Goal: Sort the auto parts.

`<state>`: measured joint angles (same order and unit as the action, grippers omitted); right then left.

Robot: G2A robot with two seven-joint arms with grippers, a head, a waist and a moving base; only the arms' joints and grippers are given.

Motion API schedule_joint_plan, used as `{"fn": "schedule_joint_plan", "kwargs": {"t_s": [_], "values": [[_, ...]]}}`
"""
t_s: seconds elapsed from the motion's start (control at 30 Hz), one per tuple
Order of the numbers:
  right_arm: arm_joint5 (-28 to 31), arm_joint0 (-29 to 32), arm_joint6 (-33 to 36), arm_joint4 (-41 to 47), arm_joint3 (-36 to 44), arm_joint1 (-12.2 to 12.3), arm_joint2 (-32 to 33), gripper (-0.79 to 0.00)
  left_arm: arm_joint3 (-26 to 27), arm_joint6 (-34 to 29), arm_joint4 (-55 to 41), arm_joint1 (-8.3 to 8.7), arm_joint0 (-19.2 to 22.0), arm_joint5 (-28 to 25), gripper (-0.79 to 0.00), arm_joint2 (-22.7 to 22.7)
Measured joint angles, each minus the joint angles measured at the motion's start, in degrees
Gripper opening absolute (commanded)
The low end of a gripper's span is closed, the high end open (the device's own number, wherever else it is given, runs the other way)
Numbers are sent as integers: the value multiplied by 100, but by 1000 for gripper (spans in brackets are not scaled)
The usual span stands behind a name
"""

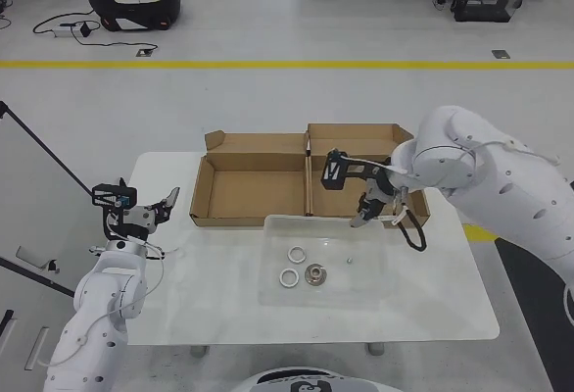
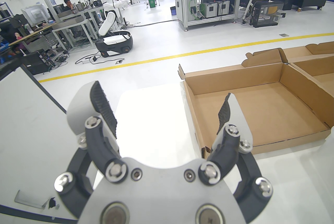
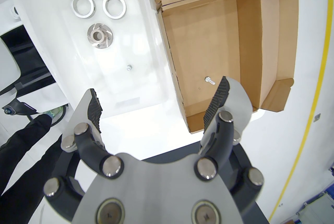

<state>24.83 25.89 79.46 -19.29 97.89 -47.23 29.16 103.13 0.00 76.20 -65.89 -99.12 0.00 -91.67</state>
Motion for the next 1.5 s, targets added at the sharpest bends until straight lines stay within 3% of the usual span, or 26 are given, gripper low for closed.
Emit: {"fn": "schedule_joint_plan", "kwargs": {"t_s": [0.53,0.9,1.5], "values": [[97,210,-101,32,290,30,-108,0,0,0,0,0,0,0,0,0],[-381,414,361,-6,466,65,-362,0,0,0,0,0,0,0,0,0],[-651,425,650,96,161,-267,-803,0,0,0,0,0,0,0,0,0]]}}
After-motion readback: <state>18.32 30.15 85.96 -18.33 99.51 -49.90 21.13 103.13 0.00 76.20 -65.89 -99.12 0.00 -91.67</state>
